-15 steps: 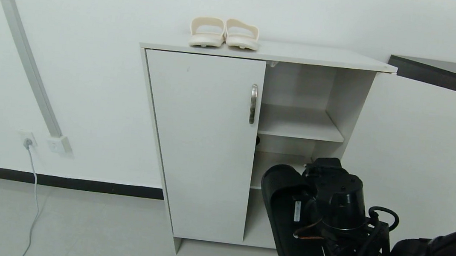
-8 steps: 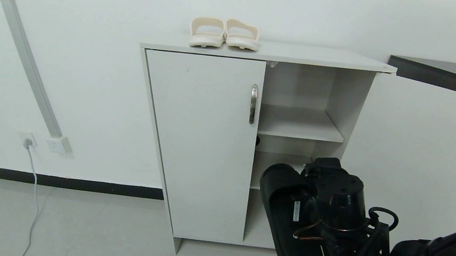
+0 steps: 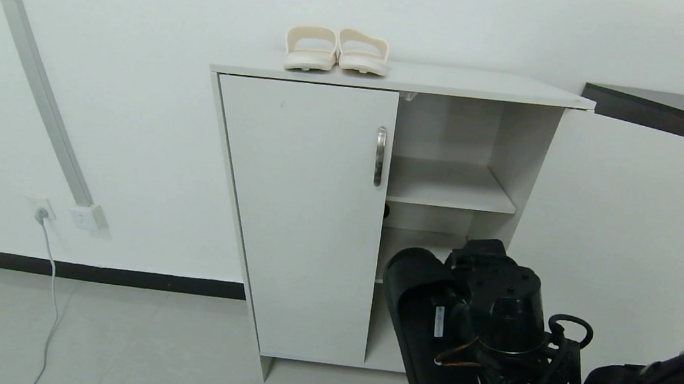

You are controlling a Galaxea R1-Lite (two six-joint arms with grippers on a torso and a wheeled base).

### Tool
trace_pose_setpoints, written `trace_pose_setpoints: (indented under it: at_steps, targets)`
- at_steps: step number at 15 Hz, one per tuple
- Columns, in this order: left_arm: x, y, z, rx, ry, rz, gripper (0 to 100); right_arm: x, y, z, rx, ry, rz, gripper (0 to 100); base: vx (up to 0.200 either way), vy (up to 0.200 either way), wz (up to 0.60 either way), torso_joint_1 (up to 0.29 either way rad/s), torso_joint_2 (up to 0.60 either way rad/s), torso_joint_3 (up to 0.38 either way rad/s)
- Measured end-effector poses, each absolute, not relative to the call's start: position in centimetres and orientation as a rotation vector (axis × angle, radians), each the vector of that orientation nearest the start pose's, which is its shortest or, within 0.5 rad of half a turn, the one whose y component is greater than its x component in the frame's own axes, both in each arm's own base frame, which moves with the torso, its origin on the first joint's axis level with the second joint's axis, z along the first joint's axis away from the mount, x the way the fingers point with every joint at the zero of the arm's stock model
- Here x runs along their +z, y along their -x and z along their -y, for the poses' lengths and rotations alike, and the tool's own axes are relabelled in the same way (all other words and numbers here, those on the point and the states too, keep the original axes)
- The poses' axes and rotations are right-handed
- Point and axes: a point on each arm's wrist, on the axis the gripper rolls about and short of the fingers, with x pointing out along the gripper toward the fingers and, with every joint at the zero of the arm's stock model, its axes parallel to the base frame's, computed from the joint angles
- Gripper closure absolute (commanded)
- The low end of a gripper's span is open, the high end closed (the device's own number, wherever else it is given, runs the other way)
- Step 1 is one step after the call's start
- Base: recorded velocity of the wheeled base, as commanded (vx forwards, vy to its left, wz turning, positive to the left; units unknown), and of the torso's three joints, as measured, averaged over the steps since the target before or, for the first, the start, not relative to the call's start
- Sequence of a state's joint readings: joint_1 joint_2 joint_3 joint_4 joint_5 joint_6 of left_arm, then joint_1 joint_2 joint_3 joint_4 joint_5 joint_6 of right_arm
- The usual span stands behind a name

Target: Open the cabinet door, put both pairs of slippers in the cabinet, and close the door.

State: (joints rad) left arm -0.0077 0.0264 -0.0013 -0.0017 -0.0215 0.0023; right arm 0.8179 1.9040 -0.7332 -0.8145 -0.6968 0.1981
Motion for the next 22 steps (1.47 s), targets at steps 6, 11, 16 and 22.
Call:
trace_pose_setpoints:
  at_steps: [6,11,16,22]
  targets:
    - [7.6,2.3,0.0,-0.012,0.01,0.001,100,12.9,-23.6,-24.4,0.113,-0.012,-0.239,100,0.0,0.0,0.0,0.0,0.0,0.0]
    - [7.6,2.3,0.0,-0.012,0.011,0.004,100,12.8,-24.4,-26.8,0.011,-0.078,-0.298,100,0.0,-0.04,0.0,0.001,0.0,0.0]
    - [7.7,2.3,0.0,-0.012,0.013,0.009,100,12.2,-25.0,-27.2,-0.002,-0.083,-0.306,100,0.0,-0.2,0.0,0.004,0.01,0.0]
    - [7.6,2.3,0.0,-0.012,0.024,0.006,100,10.1,-25.8,-27.7,-0.01,-0.065,-0.331,100,0.0,-0.033,0.0,0.0,0.0,0.0]
